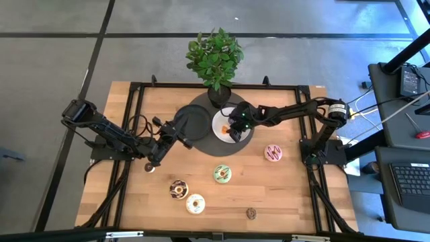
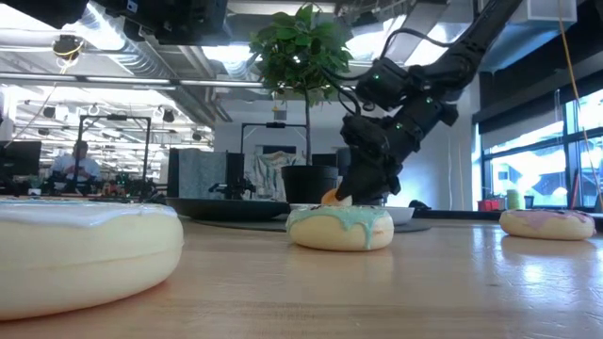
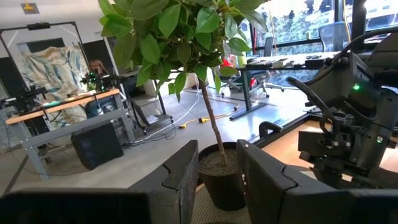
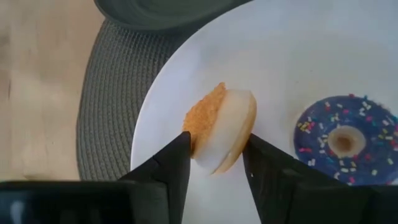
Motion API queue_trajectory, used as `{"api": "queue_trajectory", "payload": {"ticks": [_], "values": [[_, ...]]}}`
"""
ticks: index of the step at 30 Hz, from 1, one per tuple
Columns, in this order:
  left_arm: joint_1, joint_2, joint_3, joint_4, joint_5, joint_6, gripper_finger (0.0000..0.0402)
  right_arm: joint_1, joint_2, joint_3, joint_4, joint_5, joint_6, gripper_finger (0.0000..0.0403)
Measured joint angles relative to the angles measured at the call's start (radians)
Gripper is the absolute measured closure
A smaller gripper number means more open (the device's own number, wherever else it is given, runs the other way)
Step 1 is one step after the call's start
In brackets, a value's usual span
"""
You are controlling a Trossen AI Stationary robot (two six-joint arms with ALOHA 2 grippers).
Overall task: Pick & Place donuts
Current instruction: Put the small black donut on the white plate
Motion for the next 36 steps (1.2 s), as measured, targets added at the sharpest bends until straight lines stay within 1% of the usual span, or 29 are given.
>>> {"api": "queue_trajectory", "payload": {"ticks": [9,17,28,36], "values": [[0.000,0.000,0.000,0.000,0.000,0.000,0.0295,0.001,0.000,0.017,-0.033,0.028,-0.002,0.0260],[0.000,0.000,0.000,0.000,0.000,-0.001,0.0295,0.001,0.000,0.017,-0.093,0.090,0.017,0.0260],[0.000,0.000,0.000,0.000,0.000,-0.002,0.0297,0.002,-0.001,0.017,-0.093,0.094,0.019,0.0261],[0.000,0.000,0.000,0.000,0.000,-0.009,0.0293,0.014,-0.001,0.017,-0.092,0.120,0.000,0.0261]]}}
